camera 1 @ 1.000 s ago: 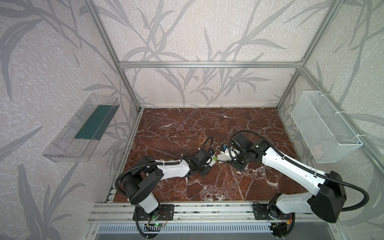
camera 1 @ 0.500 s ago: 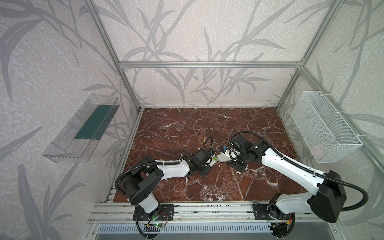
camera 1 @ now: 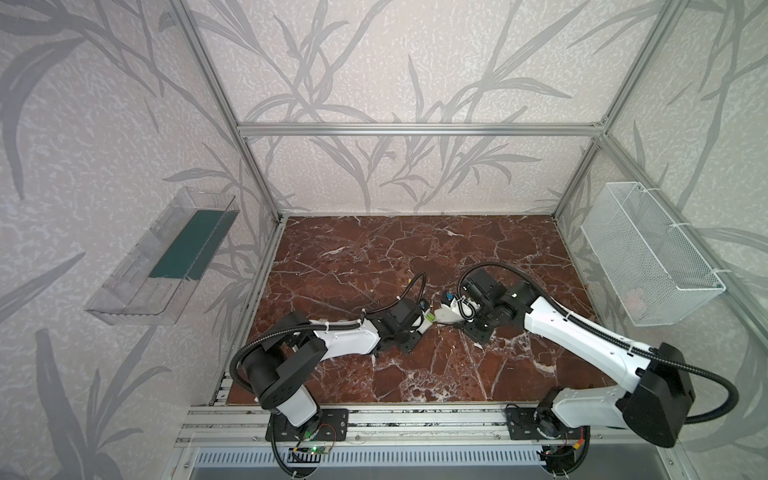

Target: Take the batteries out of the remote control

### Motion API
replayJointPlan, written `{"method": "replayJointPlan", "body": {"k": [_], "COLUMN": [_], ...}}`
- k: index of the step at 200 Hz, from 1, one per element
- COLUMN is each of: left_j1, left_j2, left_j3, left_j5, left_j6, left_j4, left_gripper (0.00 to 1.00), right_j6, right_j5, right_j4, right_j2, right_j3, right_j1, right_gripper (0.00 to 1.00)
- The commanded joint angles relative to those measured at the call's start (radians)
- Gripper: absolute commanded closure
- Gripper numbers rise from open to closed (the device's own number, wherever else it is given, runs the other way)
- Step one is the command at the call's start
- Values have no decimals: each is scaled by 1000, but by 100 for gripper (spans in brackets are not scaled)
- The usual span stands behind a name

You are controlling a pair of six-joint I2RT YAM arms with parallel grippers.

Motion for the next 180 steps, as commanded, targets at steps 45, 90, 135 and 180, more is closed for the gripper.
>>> {"method": "replayJointPlan", "body": {"k": [45,90,135,180], "left_j1": [1,1,-1,-1], "left_j2": [41,43,45,48], "left_j3": [-28,-28,-27,-27], "left_j5": [1,3,5,7], "left_j6": [12,12,12,12], "left_j4": [-60,-59,-60,-61], "left_gripper": [70,71,72,73], "right_j6": [5,3,5,8], "right_j5": [-8,-18,-7,1], "right_j4": [24,21,24,25], "right_j2": [-23,-30,-20,-8], "right_j3": [-2,-2,-8,-15], "right_j1": [4,4,4,4], "right_gripper": [100,100,100,100]}}
